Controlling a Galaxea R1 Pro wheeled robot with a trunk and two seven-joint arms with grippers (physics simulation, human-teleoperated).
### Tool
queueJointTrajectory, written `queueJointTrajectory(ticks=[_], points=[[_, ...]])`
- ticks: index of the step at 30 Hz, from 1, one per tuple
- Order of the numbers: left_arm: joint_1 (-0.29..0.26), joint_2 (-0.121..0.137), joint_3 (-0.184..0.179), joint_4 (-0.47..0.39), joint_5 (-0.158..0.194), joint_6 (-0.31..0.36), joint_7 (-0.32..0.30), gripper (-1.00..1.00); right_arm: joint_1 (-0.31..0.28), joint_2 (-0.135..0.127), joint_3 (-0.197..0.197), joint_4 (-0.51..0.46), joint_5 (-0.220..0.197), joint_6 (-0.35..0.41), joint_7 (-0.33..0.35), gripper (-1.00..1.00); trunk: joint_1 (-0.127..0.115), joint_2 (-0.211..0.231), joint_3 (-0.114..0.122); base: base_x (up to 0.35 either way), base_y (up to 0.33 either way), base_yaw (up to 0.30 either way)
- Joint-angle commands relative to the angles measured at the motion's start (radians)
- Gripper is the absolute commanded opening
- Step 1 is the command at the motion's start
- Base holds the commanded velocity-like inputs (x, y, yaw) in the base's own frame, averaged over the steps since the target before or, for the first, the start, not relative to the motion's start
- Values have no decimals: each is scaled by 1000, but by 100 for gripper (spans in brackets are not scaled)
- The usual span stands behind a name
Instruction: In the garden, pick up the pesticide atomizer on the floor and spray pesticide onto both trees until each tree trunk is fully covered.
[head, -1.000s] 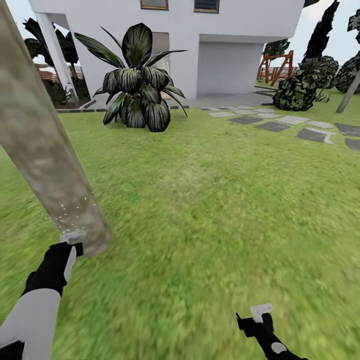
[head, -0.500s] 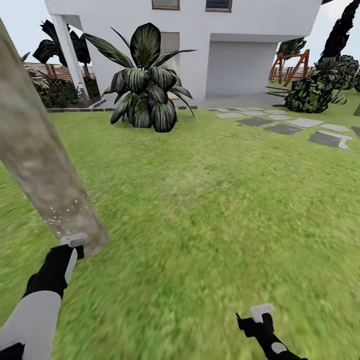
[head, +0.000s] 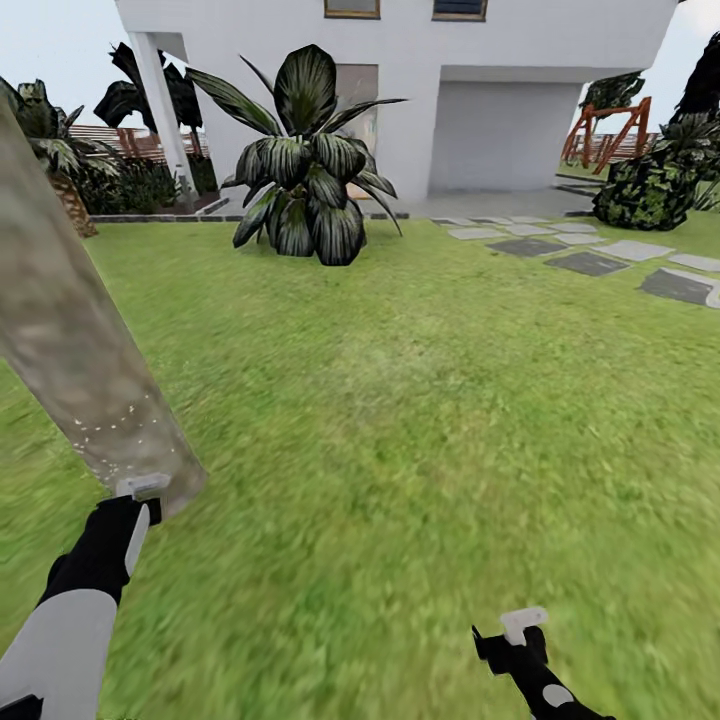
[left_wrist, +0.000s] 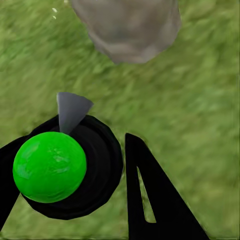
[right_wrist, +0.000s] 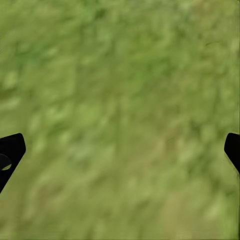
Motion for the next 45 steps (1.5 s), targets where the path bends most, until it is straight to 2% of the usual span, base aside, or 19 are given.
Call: queueJointTrajectory(ticks=[1, 3, 5, 12, 20, 33, 41, 45], points=[[10, 3, 5, -1, -12, 4, -3, -100, 0, 0, 9, 0, -10, -2, -2, 100, 0, 0, -1, 192, -231, 275], [33, 22, 7, 4, -12, 1, 0, -100, 0, 1, 9, 0, -10, -2, -2, 100, 0, 0, -1, 221, -205, 276], [42, 29, 9, 7, -12, 1, 1, -100, 0, 1, 9, 0, -10, -2, -2, 100, 0, 0, -1, 234, -192, 276], [64, 30, 10, 80, -6, -12, 1, -100, 0, 1, 9, 0, -10, -2, -2, 100, 0, 0, -1, 259, -166, 276], [66, 23, 10, 107, -3, -14, 1, -100, 0, 0, 9, 0, -12, -2, -2, 100, 0, 0, -1, 282, -145, 177], [66, 22, 10, 104, -3, -14, 1, -100, 0, -2, 9, 0, -12, -4, -2, 100, 0, 0, -1, 121, -250, 2], [66, 31, 10, 107, -6, -14, 1, -100, 0, -2, 9, 0, -12, -4, -2, 100, 0, 0, -1, 112, -264, 5], [66, 39, 14, 107, -7, -14, 2, -100, 0, -1, 9, -1, -12, -4, -2, 100, 0, 0, -1, 120, -264, 210]])
